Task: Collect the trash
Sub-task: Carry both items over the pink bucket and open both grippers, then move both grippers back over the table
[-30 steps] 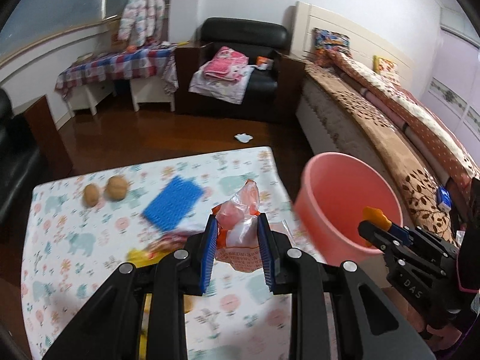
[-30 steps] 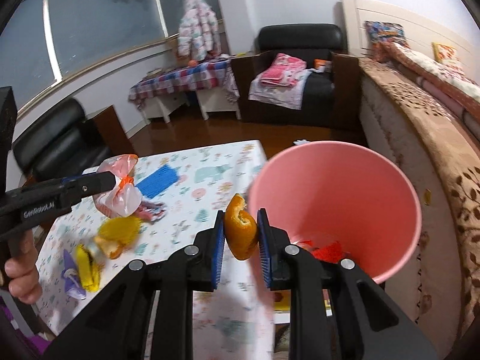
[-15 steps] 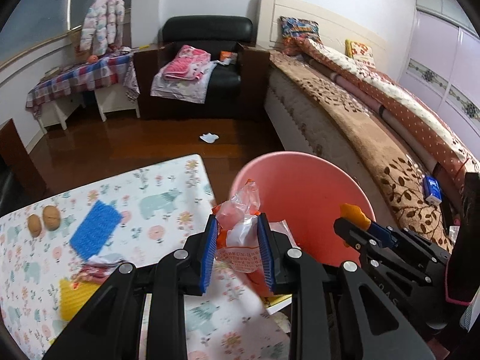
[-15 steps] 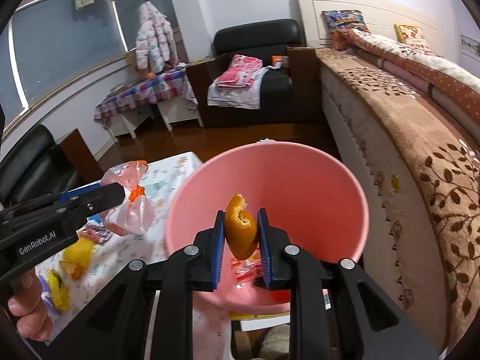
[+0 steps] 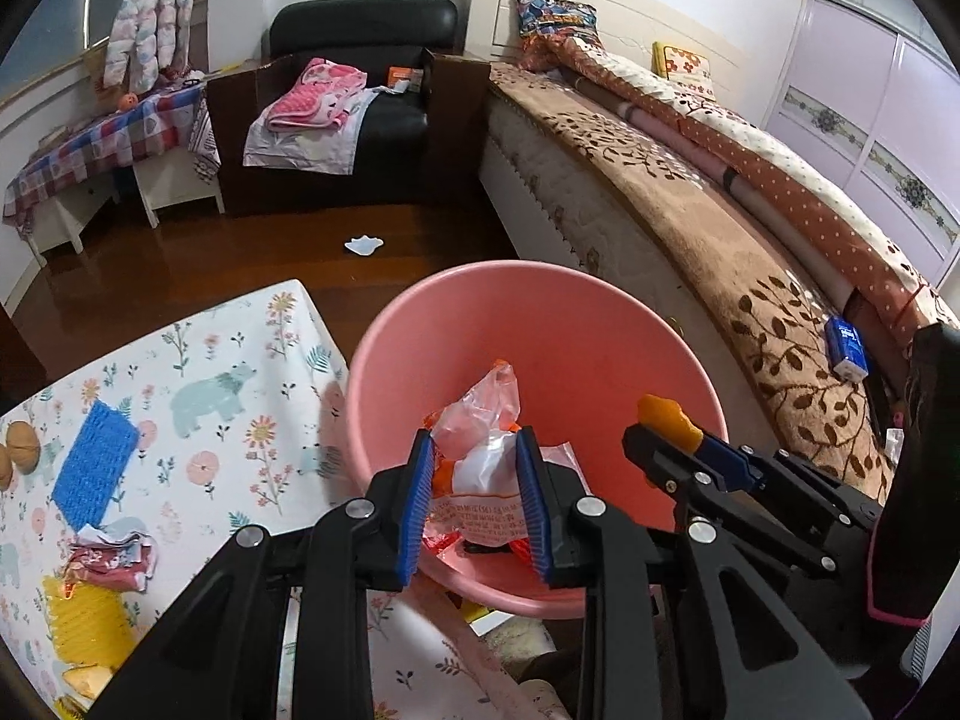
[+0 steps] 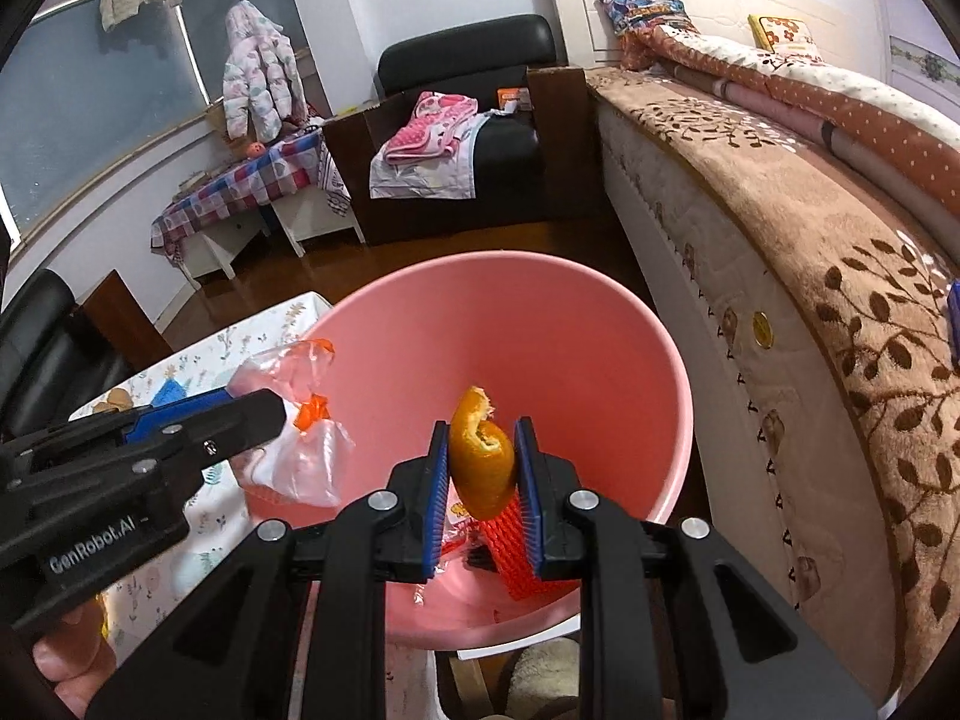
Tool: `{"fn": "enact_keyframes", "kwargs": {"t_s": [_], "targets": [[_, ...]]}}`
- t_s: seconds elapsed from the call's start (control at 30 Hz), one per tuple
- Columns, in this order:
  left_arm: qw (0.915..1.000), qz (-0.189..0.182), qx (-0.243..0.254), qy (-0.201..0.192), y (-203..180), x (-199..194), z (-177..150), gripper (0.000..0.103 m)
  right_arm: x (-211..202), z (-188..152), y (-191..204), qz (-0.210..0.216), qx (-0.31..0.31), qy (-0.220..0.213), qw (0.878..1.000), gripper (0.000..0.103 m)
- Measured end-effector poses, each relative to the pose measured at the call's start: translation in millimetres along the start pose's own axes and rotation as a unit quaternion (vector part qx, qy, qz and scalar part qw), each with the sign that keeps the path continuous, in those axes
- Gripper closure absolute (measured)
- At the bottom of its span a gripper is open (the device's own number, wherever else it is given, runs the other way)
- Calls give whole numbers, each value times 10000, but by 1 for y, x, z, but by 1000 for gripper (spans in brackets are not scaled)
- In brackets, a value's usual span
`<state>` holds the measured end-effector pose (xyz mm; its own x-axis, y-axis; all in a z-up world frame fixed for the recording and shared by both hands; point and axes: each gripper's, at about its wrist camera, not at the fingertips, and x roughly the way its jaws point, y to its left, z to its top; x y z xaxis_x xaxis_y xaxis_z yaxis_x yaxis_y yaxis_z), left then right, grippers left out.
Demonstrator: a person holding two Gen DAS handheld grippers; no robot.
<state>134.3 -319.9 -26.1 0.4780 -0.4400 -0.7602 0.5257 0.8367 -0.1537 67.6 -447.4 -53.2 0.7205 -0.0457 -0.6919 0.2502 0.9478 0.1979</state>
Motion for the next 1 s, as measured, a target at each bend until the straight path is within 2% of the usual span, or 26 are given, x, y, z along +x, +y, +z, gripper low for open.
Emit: {"fn": "enact_keyframes", "kwargs": {"t_s": [0.13,0.2,0.27,0.37,0.8,1.0], "targets": [[9999,-27,-103,39,6,3,-1,68,5,-1,-1,46,68,59,9999,81],[9999,-47,-118,41,8,2,0,57,6,0,-2,45,118,74,9999,74],[9999,-66,-121,-29,9,-2,0,54,7,1,-3,56,181,66,9998,66],[9998,-100,-133,-89,12,-7,0,54,6,0,-2,50,179,67,9998,63],[9992,-14,48,-395,15,-48,-10,54,-16,1,19,-89,-76,-112,9999,62],[9989,139,70,-443,20,-70,-20,54,-33,-2,29,-152,-108,-195,9996,62]]}}
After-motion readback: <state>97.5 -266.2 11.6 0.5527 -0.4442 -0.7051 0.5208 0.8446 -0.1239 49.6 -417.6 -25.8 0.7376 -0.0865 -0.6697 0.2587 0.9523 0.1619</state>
